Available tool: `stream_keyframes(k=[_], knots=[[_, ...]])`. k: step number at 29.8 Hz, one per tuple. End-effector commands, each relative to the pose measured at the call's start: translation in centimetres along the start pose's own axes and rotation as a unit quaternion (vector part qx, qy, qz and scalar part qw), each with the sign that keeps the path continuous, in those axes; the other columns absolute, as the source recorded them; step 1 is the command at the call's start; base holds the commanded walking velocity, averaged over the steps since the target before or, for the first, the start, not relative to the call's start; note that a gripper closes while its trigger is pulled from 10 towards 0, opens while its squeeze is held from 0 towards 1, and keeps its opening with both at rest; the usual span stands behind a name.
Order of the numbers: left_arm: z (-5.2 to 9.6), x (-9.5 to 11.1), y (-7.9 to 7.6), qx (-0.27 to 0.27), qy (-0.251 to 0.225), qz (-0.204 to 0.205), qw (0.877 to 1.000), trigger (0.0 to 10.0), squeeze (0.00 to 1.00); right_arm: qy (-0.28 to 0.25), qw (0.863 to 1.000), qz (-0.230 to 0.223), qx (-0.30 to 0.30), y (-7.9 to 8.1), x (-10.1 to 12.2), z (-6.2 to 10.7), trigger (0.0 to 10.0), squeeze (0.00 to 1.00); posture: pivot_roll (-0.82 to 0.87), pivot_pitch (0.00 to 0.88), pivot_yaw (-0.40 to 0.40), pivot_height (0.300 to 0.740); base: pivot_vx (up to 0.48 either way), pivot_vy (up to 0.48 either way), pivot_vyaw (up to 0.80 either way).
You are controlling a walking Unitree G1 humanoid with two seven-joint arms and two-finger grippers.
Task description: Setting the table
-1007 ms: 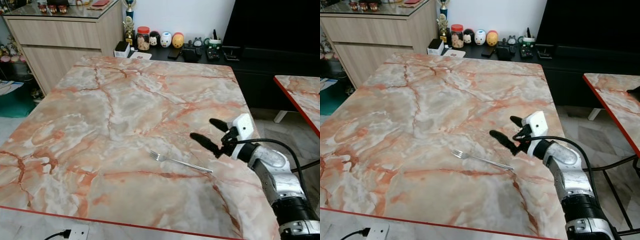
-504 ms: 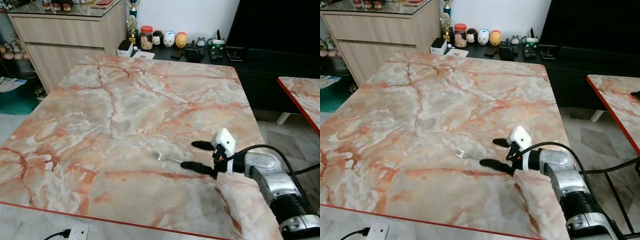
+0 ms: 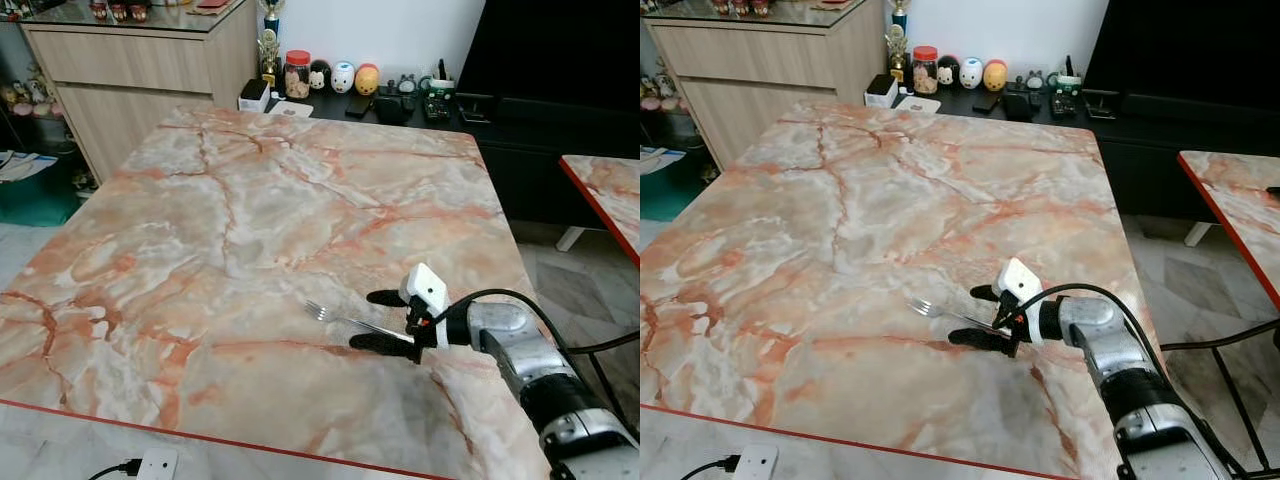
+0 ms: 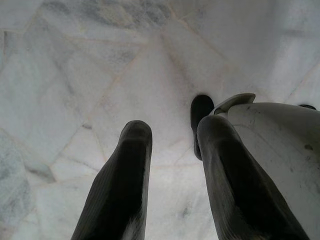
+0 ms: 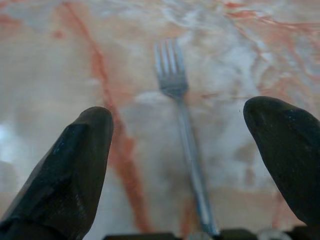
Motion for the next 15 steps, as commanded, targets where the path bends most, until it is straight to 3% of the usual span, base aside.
stream_keyframes(k=[1,9,15], knots=[[0.0,-0.3,0.0,0.001,0.004,-0.001,1.000,10.0,0.00,0.003,1.000,0.012,-0.004,-0.3,0.4,-0.4,10.0,0.00,0.14,0.000,-0.070,0.707,0.000,0.000,0.00],[0.0,-0.3,-0.1,0.000,0.003,0.003,1.000,10.0,0.00,-0.011,1.000,-0.002,0.002,0.0,0.6,-1.3,10.0,0.00,0.16,0.000,-0.077,0.707,0.000,0.000,0.00],[0.0,-0.3,-0.1,0.002,0.005,0.010,1.000,10.0,0.00,0.009,1.000,-0.001,0.005,0.3,-0.3,-1.7,10.0,0.00,0.17,0.000,-0.090,0.707,0.000,0.000,0.00]])
Point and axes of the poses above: a point about 5 cm out from each wrist's last joint towards the gripper, its own z axis pointing back from the gripper into the wrist, its own x axis along the axis of the wrist's last joint, y = z × x, the point moved 6 cm from there along -z, pointing out of the wrist towards the gripper, and after that the axes turned 8 degrees about z, right-handed, at the moved point
